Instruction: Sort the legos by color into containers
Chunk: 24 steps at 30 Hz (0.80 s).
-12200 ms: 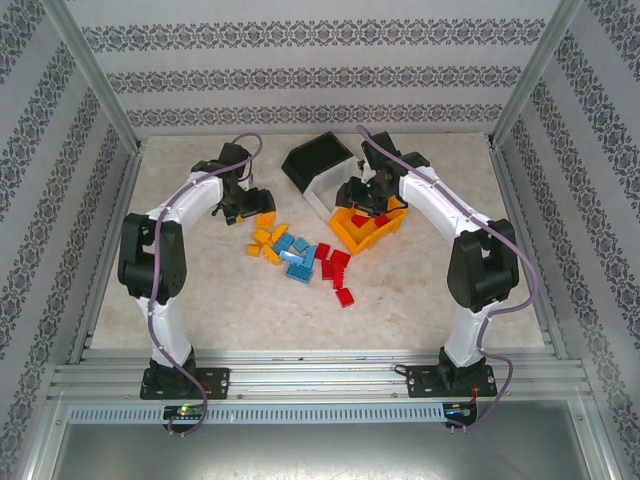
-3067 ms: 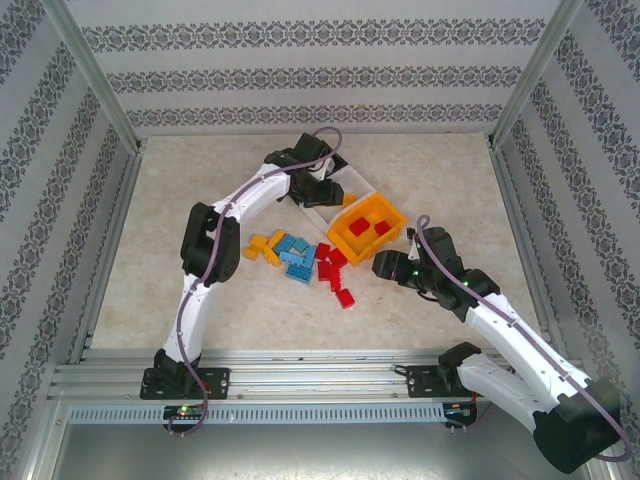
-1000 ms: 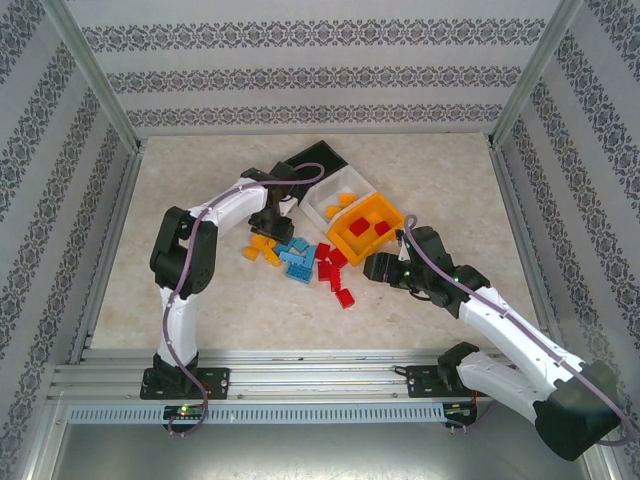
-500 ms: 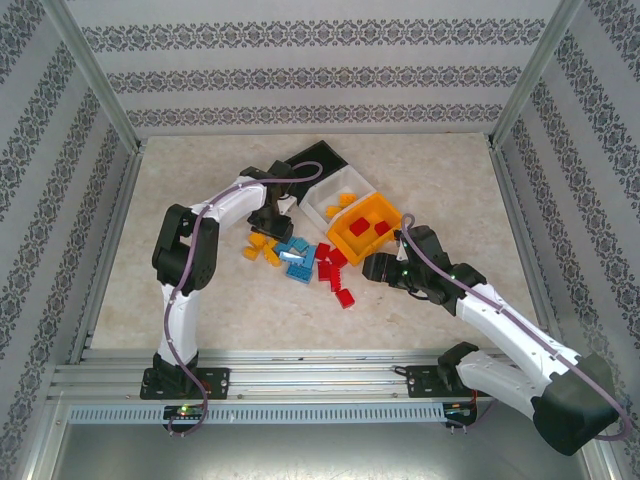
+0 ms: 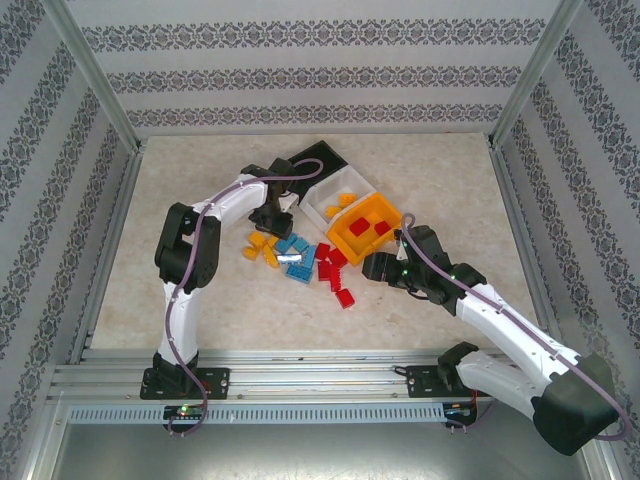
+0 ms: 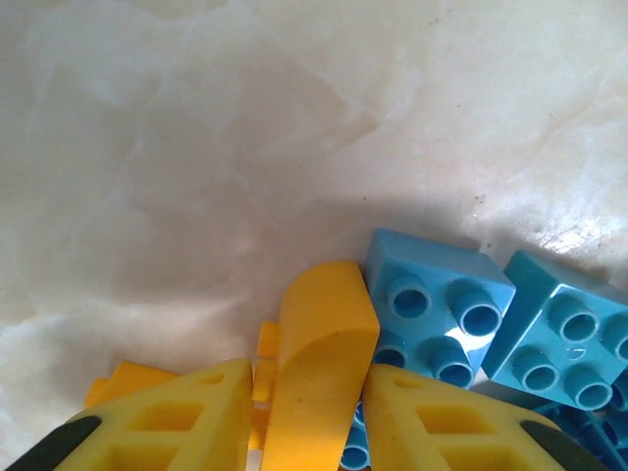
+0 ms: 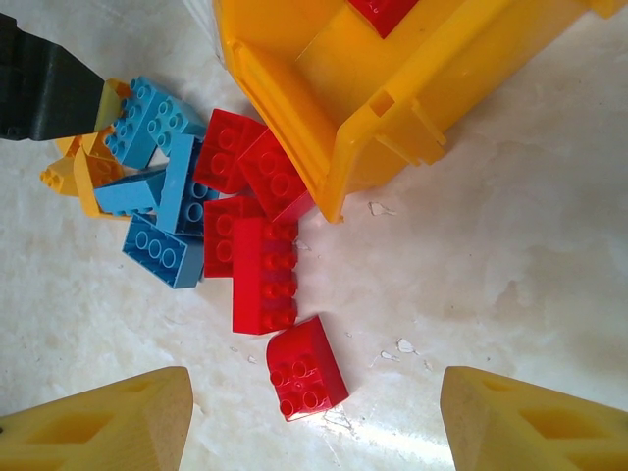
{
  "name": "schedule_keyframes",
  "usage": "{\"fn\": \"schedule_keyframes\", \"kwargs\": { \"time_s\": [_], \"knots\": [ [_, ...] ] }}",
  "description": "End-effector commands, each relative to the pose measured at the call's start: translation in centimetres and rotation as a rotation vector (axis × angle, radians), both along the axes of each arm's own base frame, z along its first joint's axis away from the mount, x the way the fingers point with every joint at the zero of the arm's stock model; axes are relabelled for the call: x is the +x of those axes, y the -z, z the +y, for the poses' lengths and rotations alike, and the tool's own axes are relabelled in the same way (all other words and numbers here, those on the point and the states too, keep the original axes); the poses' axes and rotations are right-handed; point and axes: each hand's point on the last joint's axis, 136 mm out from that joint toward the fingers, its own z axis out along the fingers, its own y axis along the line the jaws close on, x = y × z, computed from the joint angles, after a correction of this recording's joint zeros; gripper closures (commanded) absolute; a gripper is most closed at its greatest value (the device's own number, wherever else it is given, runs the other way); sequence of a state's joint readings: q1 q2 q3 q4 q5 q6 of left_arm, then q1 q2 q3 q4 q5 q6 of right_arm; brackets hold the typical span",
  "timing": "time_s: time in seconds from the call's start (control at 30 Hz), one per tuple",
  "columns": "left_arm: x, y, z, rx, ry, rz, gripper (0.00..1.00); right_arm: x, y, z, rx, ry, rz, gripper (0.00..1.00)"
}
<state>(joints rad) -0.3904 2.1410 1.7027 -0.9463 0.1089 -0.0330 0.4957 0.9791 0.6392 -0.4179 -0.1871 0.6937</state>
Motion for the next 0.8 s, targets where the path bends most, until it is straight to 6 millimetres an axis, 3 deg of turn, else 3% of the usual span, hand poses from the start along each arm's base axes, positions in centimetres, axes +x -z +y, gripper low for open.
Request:
{"fn": "schedule_keyframes", "kwargs": {
  "time_s": [0.0, 0.2, 0.6, 0.77],
  "knots": [
    [-0.3, 2.0, 1.2, 0.034, -0.024, 0.054, 0.62, 0.5, -0.5, 0.1, 0.002, 0.016, -0.019, 0.32],
    [-0.1, 1.9, 2.8, 0.069, -0.074, 0.048, 0.60, 0.4, -0.3, 0.1, -0.001, 0.017, -0.020, 0.32],
    [-0.3, 1.9, 2.8, 0.045, -0.079, 0.057, 0.65, 0.5, -0.5, 0.2, -0.001, 0.013, -0.023, 0.32],
    [-0.3, 2.1, 2.6, 0.032, -0.084, 0.067, 0.75, 0.5, -0.3, 0.1, -0.006, 0.011, -0.019, 0.32]
  ]
}}
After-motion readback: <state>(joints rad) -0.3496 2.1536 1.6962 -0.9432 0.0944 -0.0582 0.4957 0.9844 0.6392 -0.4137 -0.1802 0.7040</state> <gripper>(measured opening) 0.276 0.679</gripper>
